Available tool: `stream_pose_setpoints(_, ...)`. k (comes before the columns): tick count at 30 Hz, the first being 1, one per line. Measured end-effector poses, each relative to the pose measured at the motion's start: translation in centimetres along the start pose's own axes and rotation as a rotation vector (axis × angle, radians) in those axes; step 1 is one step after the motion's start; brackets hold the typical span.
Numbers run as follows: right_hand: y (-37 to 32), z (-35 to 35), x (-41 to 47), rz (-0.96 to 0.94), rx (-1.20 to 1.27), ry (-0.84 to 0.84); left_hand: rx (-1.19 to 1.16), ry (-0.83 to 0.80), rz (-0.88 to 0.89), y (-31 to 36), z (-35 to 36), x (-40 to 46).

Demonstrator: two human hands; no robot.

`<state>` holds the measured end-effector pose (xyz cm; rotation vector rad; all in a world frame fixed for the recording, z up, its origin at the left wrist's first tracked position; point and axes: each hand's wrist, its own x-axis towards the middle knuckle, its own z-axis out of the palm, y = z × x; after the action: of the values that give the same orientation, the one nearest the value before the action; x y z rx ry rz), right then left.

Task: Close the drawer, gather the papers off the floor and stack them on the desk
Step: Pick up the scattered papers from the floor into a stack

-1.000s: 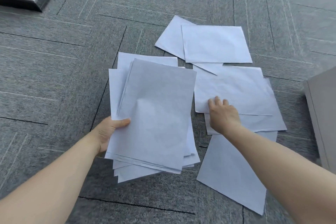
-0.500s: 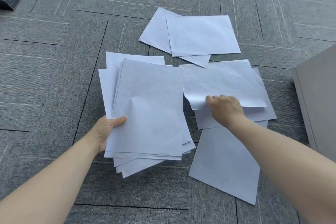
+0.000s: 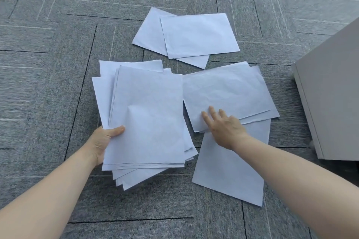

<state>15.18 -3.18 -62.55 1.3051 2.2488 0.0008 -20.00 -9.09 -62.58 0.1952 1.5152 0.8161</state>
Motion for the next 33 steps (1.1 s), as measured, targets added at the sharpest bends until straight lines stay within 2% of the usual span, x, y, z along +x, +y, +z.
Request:
stream_pose_setpoints(4,-0.8,0.2,1.1,0.052,0.000,-0.011,-0.001,0.009,0.003,0.0,-0.2,-0.3)
stream_pose_setpoints(12,2.4,-1.6,0.0,0.171,0.250,0.196,0.006,0.029,0.011,0.2,-1.4,-0.8)
stream_pose_setpoints(17,3.9,-0.3,-4.8,-0.078,0.408,0.294,0.004,-0.015,0.018,0.5,-2.0,-0.7)
stream_pose_setpoints(24,4.6,3.8,-10.4,-0.311,0.368,0.384,0.013,-0.130,-0.029,1.2,-1.7,-0.9)
stream_pose_setpoints(31,5.1,5.7,-12.7,-0.359,0.338,0.354,0.014,-0.394,-0.082,1.2,0.9,-1.9)
stream_pose_setpoints(33,5.6,6.5,-13.6,-0.333,0.323,0.321,0.022,-0.411,-0.104,1.2,1.6,-2.0)
